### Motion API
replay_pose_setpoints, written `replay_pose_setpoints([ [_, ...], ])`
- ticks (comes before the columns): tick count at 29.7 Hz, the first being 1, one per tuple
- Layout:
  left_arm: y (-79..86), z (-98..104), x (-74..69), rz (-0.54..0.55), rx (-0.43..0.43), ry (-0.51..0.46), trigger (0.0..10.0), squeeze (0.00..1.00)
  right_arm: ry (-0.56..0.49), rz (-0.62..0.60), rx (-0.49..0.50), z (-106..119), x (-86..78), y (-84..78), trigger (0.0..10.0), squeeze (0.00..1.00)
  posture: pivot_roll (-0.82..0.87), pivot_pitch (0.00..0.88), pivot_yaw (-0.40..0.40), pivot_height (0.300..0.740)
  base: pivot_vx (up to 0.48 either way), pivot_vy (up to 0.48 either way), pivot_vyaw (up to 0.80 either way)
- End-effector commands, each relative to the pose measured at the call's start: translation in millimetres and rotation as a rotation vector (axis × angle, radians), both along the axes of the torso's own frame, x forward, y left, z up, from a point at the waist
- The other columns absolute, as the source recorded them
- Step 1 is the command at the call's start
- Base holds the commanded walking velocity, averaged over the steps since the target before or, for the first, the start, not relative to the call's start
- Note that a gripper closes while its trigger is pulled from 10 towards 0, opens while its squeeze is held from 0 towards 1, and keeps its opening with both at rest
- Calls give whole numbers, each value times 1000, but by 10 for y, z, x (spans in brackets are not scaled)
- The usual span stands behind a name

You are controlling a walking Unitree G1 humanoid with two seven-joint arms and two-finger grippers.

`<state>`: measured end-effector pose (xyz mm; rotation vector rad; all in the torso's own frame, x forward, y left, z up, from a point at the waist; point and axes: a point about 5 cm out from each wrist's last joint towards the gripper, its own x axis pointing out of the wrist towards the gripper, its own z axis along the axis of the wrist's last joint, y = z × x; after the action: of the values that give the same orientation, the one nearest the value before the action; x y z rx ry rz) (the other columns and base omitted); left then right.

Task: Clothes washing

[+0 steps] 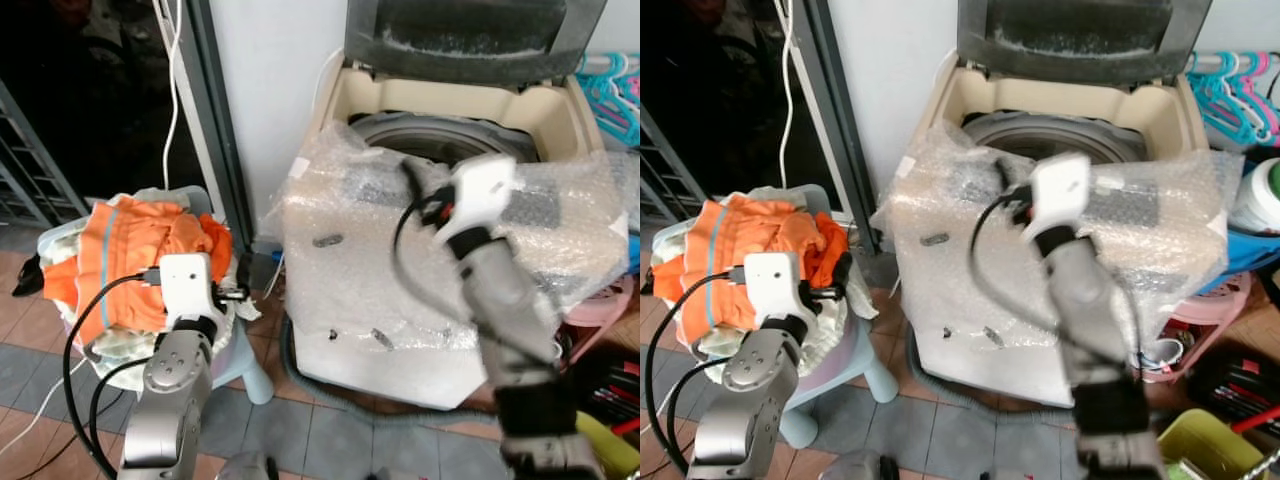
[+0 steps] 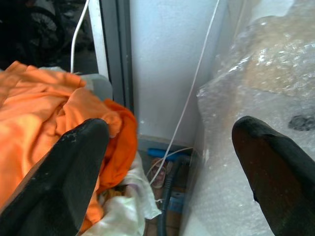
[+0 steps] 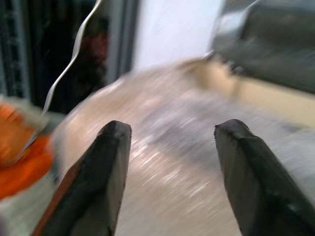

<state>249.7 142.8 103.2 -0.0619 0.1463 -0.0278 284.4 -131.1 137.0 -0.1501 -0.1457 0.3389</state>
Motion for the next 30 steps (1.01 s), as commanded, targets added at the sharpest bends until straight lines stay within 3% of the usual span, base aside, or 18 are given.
replay_pose_setpoints([
  [1, 51, -7, 0, 14, 18, 11, 10000, 0, -56, 29, -2, 73, -59, 83, 10000, 0, -30, 0, 32, 740, 0, 480, 0],
  [4, 48, 3, 2, 4, 23, 6, 10000, 0, -3, -8, 50, -27, -142, 88, 10000, 0, -32, 0, 44, 740, 0, 480, 0],
  [11, 25, 3, 19, -12, 24, 6, 10000, 0, 52, -54, 92, -41, -151, 50, 10000, 0, -40, 0, 50, 740, 0, 480, 0],
  [14, 20, 14, 32, -8, 32, 1, 10000, 0, 99, -107, 18, -152, -158, 42, 10000, 0, -39, 0, 49, 740, 0, 480, 0],
  [17, 37, 32, 35, 9, 32, -13, 10000, 0, 159, -65, 151, -171, -159, 59, 10000, 0, -38, 0, 48, 740, 0, 0, 0],
  [21, 64, 68, 32, 33, 53, -43, 10000, 0, 218, -110, 69, -232, -138, -17, 10000, 0, -36, 0, 47, 740, 0, 0, 0],
  [22, 73, 77, 33, 42, 51, -50, 10000, 0, 252, -94, 141, -250, -143, -32, 10000, 0, -34, 0, 45, 740, 0, 0, 0],
  [23, 74, 79, 33, 44, 50, -51, 10000, 0, 258, -92, 165, -251, -145, -34, 10000, 0, -34, 0, 45, 740, 0, 0, 0],
  [28, 115, 108, 41, 79, 89, -71, 10000, 0, 138, -77, 21, -133, -46, -32, 10000, 0, -27, 0, 44, 740, 0, 0, 731],
  [30, 128, 96, 30, 91, 89, -64, 10000, 0, 134, -65, 25, -106, -12, -24, 10000, 0, -26, 0, 44, 740, 0, 0, 731],
])
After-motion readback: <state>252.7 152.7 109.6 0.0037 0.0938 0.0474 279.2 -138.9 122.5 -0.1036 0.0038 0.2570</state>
